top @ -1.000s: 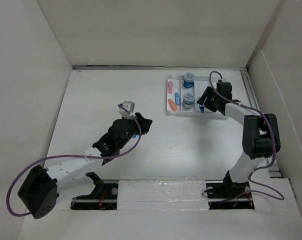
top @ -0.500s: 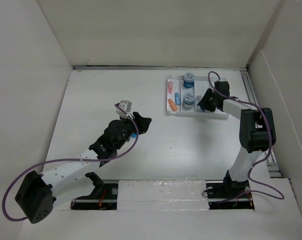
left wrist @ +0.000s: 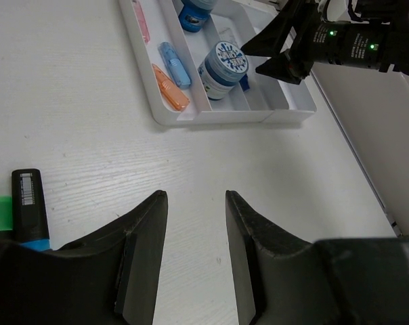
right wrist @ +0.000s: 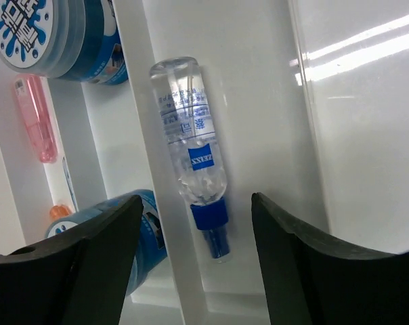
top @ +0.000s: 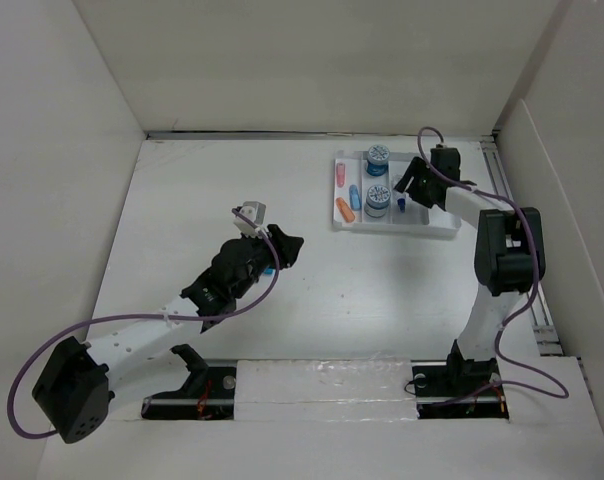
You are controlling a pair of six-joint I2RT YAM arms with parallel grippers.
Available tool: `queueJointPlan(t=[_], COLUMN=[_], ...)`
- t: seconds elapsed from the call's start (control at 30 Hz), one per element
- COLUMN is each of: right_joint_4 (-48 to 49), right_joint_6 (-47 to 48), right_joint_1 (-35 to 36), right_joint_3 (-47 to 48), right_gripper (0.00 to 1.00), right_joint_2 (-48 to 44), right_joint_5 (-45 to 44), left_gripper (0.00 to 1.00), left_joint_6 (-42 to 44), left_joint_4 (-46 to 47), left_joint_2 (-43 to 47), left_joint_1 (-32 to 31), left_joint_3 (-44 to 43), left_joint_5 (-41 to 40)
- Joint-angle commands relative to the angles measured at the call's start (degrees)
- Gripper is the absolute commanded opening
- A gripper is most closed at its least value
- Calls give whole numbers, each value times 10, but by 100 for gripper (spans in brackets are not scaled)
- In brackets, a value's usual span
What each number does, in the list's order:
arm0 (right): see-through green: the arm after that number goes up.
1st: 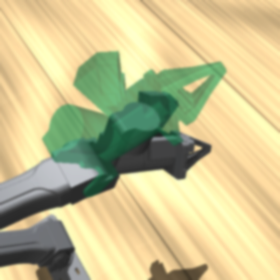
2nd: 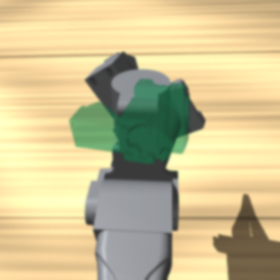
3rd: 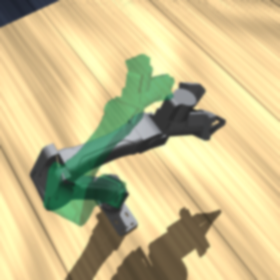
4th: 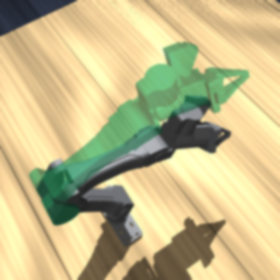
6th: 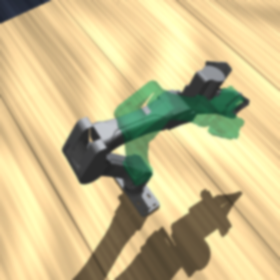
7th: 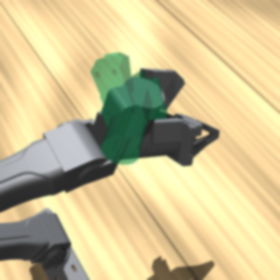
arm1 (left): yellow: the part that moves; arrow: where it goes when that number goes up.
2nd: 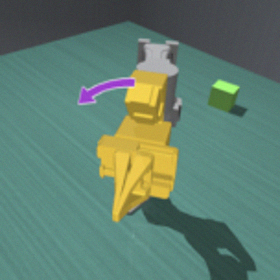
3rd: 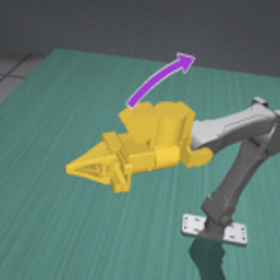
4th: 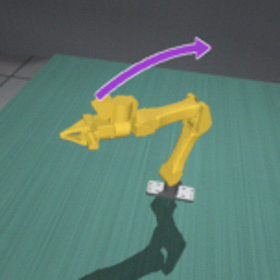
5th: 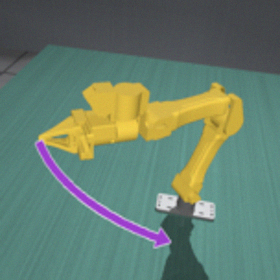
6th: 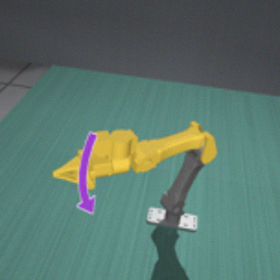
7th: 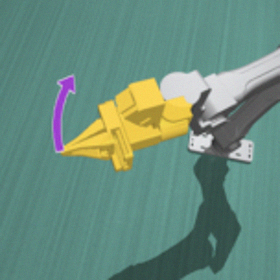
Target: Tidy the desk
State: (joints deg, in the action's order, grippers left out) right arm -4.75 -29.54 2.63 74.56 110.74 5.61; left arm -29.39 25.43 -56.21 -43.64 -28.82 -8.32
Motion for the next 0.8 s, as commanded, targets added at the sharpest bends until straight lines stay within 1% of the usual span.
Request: queueJointPlan(t=[0.0,0.03,0.1,0.13,0.17,0.2,0.23,0.27,0.3,0.33,0.37,0.4,0.43,0.47,0.5,0.53,0.57,0.6,0.63,0.67,0.7,0.73,0.77], right_joint_4=[21,21,22,21,25,30,36,60,67,69,73,71,70,70,70,74,74,72,70,65,62,56,49], right_joint_6=[11,16,19,23,24,26,32,35,38,42,43,46,44,43,40,36,36,36,34,34,35,36,40], right_joint_1=[-3,-3,-3,-3,-3,6,27,43,62,85,141,174,209,277,311,342,368,419,442,460,491,504,515], right_joint_3=[17,16,14,10,4,-19,-31,-45,-60,-82,-93,-100,-114,-117,-121,-121,-113,-105,-96,-73,-57,-39,-22], right_gripper=[71,76,76,75,72,67,58,42,16,5,0,0,0,0,0,1,6,16,24,31,44,51,56], right_joint_2=[-17,-43,-54,-69,-107,-130,-155,-204,-226,-246,-261,-280,-285,-284,-274,-264,-251,-237,-210,-195,-179,-139,-119], right_joint_5=[-17,-26,-35,-38,-44,-52,-70,-77,-95,-104,-117,-144,-159,-177,-203,-210,-214,-229,-234,-234,-228,-227,-225], left_gripper=[36,36,36,36,35,35,34,33,29,17,11,5,0,0,0,0,0,3,12,16,22,32,35], left_joint_6=[2,0,0,-1,-2,-4,-9,-14,-20,-26,-39,-47,-53,-60,-73,-75,-78,-87,-95,-105,-122,-127,-131], left_joint_4=[17,19,16,10,10,9,9,6,1,-11,-13,-14,-14,-14,-14,-14,-15,-15,-20,-23,-39,-49,-56], left_joint_2=[3,0,-1,-1,0,4,16,24,35,60,76,97,137,160,183,228,250,274,314,331,350,383,401], left_joint_1=[3,3,3,3,3,3,3,3,3,3,3,3,3,3,3,3,3,3,3,3,3,3,3], left_joint_3=[-2,-1,-3,-6,-6,-5,2,4,7,16,22,30,50,63,73,91,98,106,122,130,136,144,147], left_joint_5=[-4,-6,-6,-7,-8,-13,-31,-45,-61,-95,-113,-128,-163,-179,-193,-214,-223,-231,-257,-272,-288,-313,-320])
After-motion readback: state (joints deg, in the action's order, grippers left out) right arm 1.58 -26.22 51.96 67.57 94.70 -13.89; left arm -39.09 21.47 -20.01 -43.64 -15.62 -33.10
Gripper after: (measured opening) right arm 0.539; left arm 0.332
